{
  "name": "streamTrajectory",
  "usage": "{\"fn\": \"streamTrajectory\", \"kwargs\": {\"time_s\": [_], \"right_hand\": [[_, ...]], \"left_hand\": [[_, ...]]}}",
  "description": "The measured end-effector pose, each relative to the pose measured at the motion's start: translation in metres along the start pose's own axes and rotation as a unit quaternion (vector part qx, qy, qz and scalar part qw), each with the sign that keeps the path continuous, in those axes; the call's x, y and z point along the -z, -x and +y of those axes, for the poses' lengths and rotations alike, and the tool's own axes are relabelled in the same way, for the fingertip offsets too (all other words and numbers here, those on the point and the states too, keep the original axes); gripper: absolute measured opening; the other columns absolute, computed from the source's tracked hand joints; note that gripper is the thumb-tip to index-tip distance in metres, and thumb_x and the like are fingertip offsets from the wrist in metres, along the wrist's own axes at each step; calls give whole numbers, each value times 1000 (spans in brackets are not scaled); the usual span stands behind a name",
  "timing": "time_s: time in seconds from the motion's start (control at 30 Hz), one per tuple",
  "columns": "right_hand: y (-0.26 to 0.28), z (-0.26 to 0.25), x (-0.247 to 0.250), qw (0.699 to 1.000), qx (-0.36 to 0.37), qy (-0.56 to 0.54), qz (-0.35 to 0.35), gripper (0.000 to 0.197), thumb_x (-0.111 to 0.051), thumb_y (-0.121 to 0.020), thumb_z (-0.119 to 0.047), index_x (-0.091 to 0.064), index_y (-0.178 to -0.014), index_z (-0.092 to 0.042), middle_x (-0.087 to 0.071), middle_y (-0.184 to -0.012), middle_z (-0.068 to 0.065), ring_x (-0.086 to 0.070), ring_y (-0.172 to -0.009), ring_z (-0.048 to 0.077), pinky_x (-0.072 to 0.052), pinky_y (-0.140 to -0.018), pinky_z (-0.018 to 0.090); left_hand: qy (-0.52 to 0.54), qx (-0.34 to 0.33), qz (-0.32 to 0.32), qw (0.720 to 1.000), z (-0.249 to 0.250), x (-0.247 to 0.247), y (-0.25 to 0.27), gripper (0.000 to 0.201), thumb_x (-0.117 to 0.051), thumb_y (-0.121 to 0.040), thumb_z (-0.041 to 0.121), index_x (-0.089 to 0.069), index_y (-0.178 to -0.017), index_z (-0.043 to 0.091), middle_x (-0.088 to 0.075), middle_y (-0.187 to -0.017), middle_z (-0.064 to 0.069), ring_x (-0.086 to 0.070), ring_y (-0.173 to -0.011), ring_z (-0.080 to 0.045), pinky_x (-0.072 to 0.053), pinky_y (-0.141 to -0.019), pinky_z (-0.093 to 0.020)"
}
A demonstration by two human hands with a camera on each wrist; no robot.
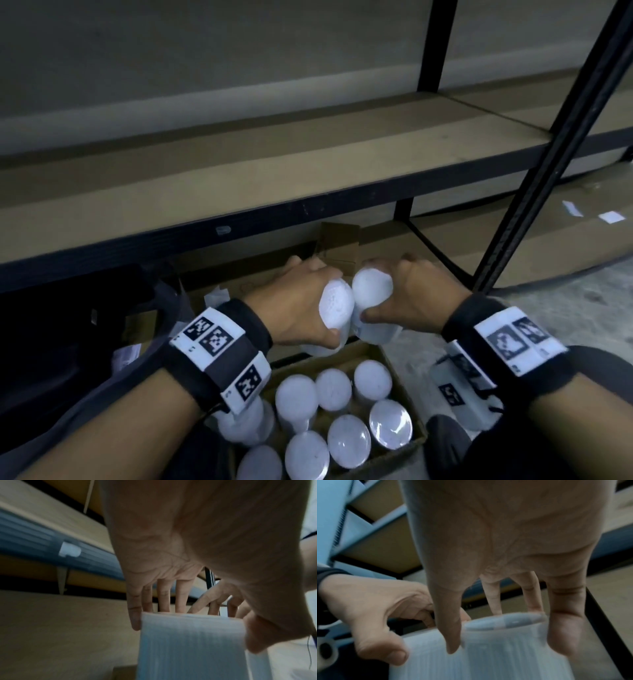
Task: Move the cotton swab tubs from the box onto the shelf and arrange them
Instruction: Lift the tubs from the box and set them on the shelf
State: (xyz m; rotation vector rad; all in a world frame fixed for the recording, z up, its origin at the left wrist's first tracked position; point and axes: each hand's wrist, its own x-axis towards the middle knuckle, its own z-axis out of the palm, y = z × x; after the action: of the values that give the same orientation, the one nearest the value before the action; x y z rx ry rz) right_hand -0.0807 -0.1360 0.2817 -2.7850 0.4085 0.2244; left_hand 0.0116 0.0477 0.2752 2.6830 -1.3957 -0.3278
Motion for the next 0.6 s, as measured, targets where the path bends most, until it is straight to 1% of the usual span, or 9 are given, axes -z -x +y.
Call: {"fn": "streamTrajectory", "kwargs": {"time_s": [0.1,0.13,0.17,0.2,0.27,0.3,0.4,0.5,0.6], "right_hand": [[10,-5,35,999,26,-8,38,82,-61,-50,-82,-60,-123,-42,-67,-114,-6,-61,-103,16,-54,-86,35],[14,-7,46,998,38,-10,47,80,-59,-51,-84,-62,-120,-42,-68,-112,-9,-61,-103,14,-54,-86,34],[18,-9,58,997,50,-12,53,75,-60,-55,-83,-63,-119,-43,-69,-111,-12,-61,-103,12,-54,-86,33],[23,-11,70,996,59,-13,59,69,-61,-59,-82,-64,-117,-44,-69,-110,-13,-61,-102,10,-53,-85,31],[29,-14,93,994,71,-17,80,64,-60,-62,-82,-66,-115,-45,-69,-107,-16,-61,-98,7,-53,-81,27],[31,-16,103,993,74,-19,93,64,-60,-62,-83,-67,-114,-45,-69,-105,-17,-61,-96,7,-52,-78,26],[30,-23,130,989,81,-16,124,63,-59,-61,-85,-69,-109,-46,-69,-105,-17,-61,-95,9,-49,-73,27],[25,-29,155,985,82,10,154,66,-58,-61,-86,-68,-113,-46,-68,-110,-14,-56,-104,15,-41,-75,28],[18,-35,176,982,85,25,165,63,-58,-64,-85,-67,-113,-47,-68,-111,-13,-51,-97,13,-40,-75,28]], "left_hand": [[-10,2,18,1000,9,35,10,73,-71,-59,59,-49,-124,33,-45,-119,8,-40,-105,-18,-45,-92,-35],[-15,-3,31,999,12,47,13,68,-70,-58,60,-51,-118,34,-46,-115,9,-41,-102,-18,-45,-91,-35],[-23,-8,47,999,16,60,16,64,-68,-56,61,-52,-113,35,-48,-112,10,-44,-101,-17,-46,-90,-35],[-31,-12,63,997,20,72,18,63,-68,-56,61,-54,-111,34,-50,-112,9,-46,-102,-17,-46,-91,-36],[-41,-13,82,996,26,99,22,66,-72,-60,57,-56,-118,30,-55,-117,8,-49,-106,-16,-45,-92,-35],[-43,-14,90,995,29,112,24,65,-73,-61,55,-57,-119,30,-56,-117,8,-51,-105,-15,-46,-90,-34],[-28,-19,105,994,33,147,25,59,-72,-61,56,-58,-115,35,-58,-109,10,-55,-95,-12,-52,-79,-35],[-27,-10,110,994,33,174,21,61,-73,-64,54,-58,-121,36,-58,-114,10,-58,-98,-13,-53,-84,-38],[-8,-2,113,994,30,195,14,60,-74,-69,50,-57,-125,36,-61,-114,15,-60,-100,-9,-53,-89,-39]]}}
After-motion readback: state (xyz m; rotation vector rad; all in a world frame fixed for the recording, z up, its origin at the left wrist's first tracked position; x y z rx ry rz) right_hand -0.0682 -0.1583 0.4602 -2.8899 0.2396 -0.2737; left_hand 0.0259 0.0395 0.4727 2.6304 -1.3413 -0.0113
